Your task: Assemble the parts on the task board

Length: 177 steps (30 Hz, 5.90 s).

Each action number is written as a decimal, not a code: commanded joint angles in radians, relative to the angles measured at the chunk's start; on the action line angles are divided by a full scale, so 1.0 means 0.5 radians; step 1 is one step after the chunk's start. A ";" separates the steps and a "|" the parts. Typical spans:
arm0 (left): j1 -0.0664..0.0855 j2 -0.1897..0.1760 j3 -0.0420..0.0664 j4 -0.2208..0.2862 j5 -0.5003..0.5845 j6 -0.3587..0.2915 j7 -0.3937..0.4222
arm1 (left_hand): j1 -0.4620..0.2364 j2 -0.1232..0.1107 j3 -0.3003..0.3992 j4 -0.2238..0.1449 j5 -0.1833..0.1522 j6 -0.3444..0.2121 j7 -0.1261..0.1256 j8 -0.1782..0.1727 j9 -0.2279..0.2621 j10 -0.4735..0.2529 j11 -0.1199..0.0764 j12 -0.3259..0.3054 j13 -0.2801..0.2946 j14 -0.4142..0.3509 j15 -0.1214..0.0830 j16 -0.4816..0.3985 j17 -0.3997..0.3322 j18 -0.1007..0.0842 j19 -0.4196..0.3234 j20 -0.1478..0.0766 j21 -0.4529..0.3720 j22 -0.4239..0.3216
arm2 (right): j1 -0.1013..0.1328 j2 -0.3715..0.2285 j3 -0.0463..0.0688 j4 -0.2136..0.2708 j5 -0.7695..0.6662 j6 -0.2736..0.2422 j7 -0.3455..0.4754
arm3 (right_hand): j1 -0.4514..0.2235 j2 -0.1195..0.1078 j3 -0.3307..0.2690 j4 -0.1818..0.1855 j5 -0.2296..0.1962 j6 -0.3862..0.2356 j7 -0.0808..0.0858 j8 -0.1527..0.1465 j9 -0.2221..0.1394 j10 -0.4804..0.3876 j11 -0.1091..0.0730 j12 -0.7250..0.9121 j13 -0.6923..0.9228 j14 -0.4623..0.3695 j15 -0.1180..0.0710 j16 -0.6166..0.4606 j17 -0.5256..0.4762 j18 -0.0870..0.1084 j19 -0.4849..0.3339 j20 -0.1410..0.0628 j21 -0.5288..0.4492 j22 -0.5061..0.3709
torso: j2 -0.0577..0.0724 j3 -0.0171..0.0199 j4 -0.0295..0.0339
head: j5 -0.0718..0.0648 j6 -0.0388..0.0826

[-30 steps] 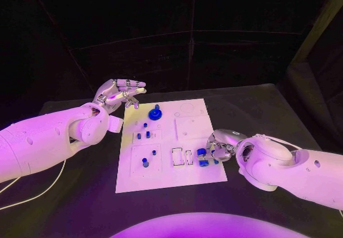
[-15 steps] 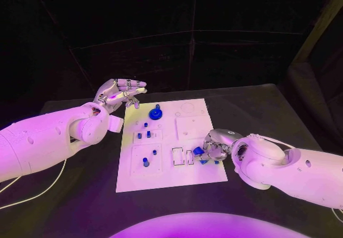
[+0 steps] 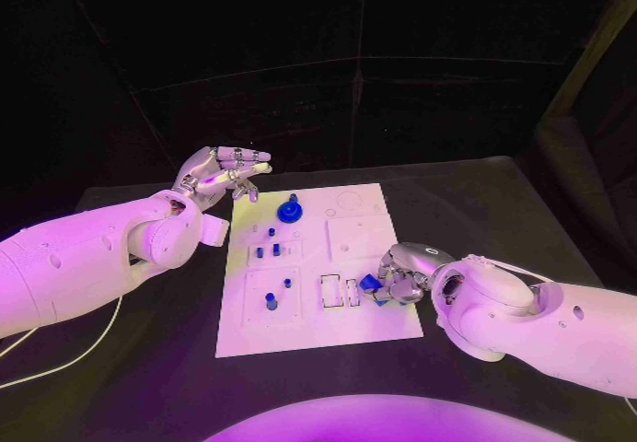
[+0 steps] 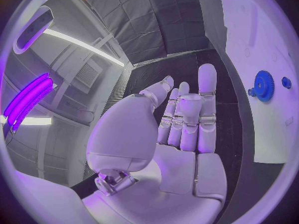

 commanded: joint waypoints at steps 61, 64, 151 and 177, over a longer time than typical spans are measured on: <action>0.003 0.019 -0.005 -0.006 0.007 0.009 0.014 | 0.004 0.020 -0.009 -0.004 -0.001 -0.017 -0.003 0.013 -0.002 -0.014 -0.001 0.018 0.003 -0.016 0.002 0.002 -0.003 0.042 -0.010 0.000 -0.010 -0.003 | 0.001 0.301 0.001 -0.017 0.126 -0.224 -0.095 | -0.624 -0.166 0.029 0.024 -0.871 -0.030 0.005 0.032 0.102 -0.073 0.002 -0.343 -0.176 0.052 -0.014 -0.114 -0.151 0.010 0.023 -0.013 -0.057 0.283 | 0.003 -0.0004 -0.002 | 0.067 0.008; 0.003 0.019 -0.006 -0.006 0.007 0.009 0.014 | 0.004 0.020 -0.009 -0.004 -0.001 -0.017 -0.003 0.013 -0.002 -0.014 -0.001 0.018 0.003 -0.016 0.002 0.002 -0.003 0.042 -0.010 0.000 -0.010 -0.003 | 0.000 0.293 0.001 -0.003 0.126 -0.198 -0.092 | -0.613 -0.127 0.043 0.022 -0.866 -0.014 -0.001 0.042 0.107 -0.055 -0.002 -0.321 -0.157 0.059 -0.016 -0.101 -0.128 0.006 0.035 -0.014 -0.046 0.297 | 0.003 -0.0003 -0.001 | 0.068 0.005; 0.001 0.002 -0.019 -0.008 0.007 0.009 0.010 | 0.007 0.023 -0.016 -0.006 -0.001 -0.019 -0.003 0.021 -0.001 -0.018 -0.001 0.027 0.004 -0.018 0.001 0.004 -0.008 0.042 -0.008 0.000 -0.013 -0.005 | 0.104 -0.269 0.001 0.082 -0.040 0.016 0.041 | 0.093 0.113 -0.138 -0.140 -0.529 0.041 0.008 -0.075 0.084 -0.041 0.002 -0.393 -0.150 0.071 -0.012 -0.086 -0.060 -0.001 0.055 -0.008 -0.033 0.330 | 0.002 0.0005 0.000 | -0.012 0.008; -0.002 -0.002 -0.033 -0.010 0.007 0.017 0.007 | 0.007 0.023 -0.017 -0.006 -0.001 -0.019 -0.002 0.021 -0.001 -0.019 -0.001 0.027 0.004 -0.017 0.001 0.005 -0.007 0.042 -0.008 0.000 -0.014 -0.006 | 0.038 -0.124 -0.001 -0.005 -0.073 0.333 -0.038 | 0.122 0.098 -0.176 -0.128 -0.533 0.064 -0.003 -0.060 0.099 -0.042 -0.008 -0.401 -0.152 0.069 -0.020 -0.090 -0.061 0.000 0.054 -0.016 -0.034 0.329 | 0.004 -0.0034 0.000 | -0.015 -0.004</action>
